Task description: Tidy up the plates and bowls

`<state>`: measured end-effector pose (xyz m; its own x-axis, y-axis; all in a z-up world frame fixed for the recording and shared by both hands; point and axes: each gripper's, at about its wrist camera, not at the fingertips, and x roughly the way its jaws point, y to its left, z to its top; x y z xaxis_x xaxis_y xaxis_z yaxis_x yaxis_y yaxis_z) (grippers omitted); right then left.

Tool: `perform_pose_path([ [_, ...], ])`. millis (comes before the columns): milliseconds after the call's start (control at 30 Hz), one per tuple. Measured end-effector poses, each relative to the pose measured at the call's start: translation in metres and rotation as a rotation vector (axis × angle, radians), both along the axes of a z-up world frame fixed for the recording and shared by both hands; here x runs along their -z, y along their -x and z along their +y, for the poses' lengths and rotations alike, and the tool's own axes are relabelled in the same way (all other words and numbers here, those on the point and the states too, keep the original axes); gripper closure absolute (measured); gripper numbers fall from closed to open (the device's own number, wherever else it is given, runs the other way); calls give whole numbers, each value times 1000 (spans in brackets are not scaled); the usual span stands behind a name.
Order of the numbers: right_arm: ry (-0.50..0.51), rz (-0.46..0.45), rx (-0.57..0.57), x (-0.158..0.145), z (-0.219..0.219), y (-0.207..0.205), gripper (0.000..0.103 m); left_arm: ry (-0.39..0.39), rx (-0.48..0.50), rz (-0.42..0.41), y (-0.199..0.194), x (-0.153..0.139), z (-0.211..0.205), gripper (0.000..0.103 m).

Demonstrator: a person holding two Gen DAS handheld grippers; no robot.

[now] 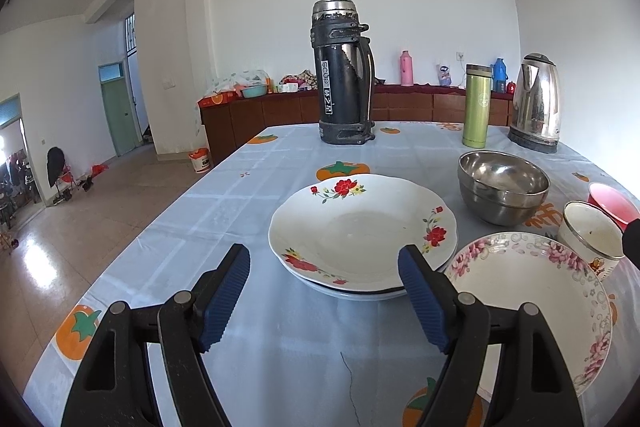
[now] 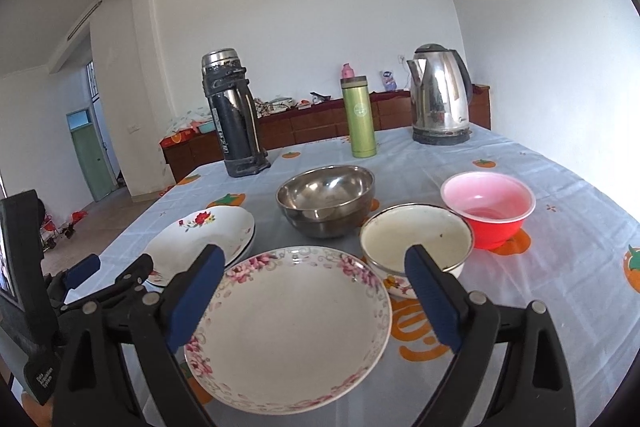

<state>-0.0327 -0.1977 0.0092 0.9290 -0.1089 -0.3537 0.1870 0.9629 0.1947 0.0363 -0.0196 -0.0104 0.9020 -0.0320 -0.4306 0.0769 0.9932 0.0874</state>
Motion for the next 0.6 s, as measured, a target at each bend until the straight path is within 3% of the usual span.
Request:
perform_pose_path([
  [600, 9, -19, 36, -2, -22, 26, 10, -5, 19, -16, 18, -1, -8, 17],
])
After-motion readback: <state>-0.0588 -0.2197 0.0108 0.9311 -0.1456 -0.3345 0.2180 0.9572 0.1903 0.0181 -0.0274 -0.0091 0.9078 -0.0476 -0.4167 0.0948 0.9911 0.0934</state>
